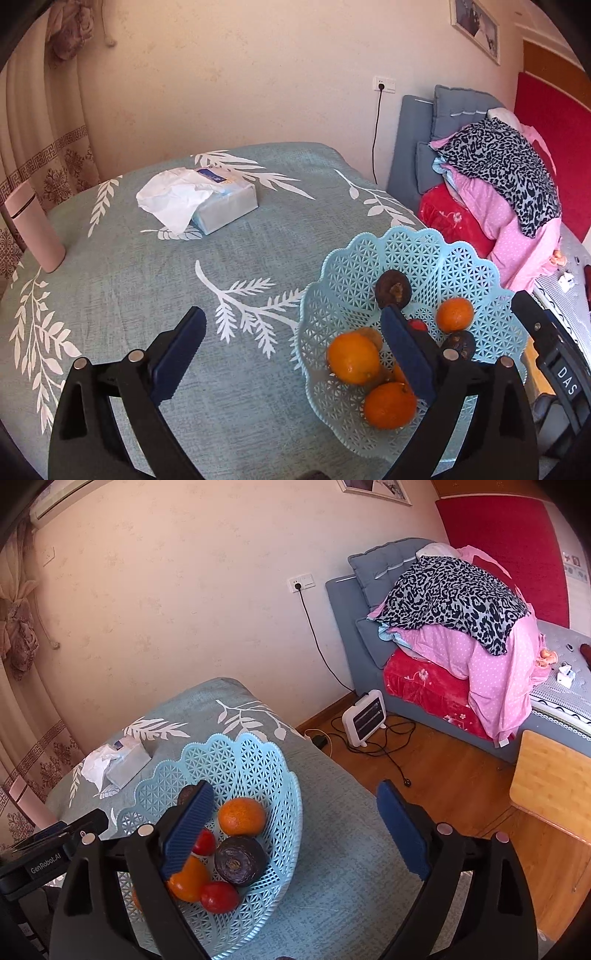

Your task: Organize fruits

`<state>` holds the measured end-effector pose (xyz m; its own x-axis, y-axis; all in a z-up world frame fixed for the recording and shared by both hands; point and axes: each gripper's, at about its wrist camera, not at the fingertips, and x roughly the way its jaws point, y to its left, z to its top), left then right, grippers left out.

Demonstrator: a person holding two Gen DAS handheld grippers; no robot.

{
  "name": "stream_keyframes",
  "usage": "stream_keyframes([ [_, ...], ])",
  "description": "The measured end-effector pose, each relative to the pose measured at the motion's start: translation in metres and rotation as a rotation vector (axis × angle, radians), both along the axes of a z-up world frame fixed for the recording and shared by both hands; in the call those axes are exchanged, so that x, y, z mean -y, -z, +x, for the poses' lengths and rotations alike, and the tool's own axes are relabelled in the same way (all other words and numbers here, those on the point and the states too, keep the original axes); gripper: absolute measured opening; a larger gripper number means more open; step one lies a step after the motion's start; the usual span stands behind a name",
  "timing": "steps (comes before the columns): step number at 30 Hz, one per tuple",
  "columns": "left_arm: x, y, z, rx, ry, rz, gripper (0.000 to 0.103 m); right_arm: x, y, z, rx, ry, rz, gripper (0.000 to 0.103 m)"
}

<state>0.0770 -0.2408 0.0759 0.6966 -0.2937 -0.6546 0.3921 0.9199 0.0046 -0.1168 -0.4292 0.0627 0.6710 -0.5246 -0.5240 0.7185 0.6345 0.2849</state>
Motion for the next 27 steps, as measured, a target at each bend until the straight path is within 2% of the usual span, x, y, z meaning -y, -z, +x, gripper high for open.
stream_keyframes([
  [12, -0.039, -0.008, -0.031, 0.189, -0.15, 0.064, 0.098, -0.046, -0.011, 0.017, -0.019, -0.133, -0.188, 0.095],
  [15, -0.049, -0.009, -0.033, 0.193, -0.163, 0.045, 0.098, -0.057, -0.013, 0.017, -0.015, -0.15, -0.239, 0.099],
  [20, -0.058, -0.009, -0.035, 0.196, -0.187, 0.043, 0.098, -0.067, -0.012, 0.022, -0.033, -0.187, -0.277, 0.099],
  [27, -0.052, -0.008, -0.043, 0.249, -0.202, 0.096, 0.098, -0.071, -0.009, 0.028, -0.049, -0.213, -0.285, 0.1],
])
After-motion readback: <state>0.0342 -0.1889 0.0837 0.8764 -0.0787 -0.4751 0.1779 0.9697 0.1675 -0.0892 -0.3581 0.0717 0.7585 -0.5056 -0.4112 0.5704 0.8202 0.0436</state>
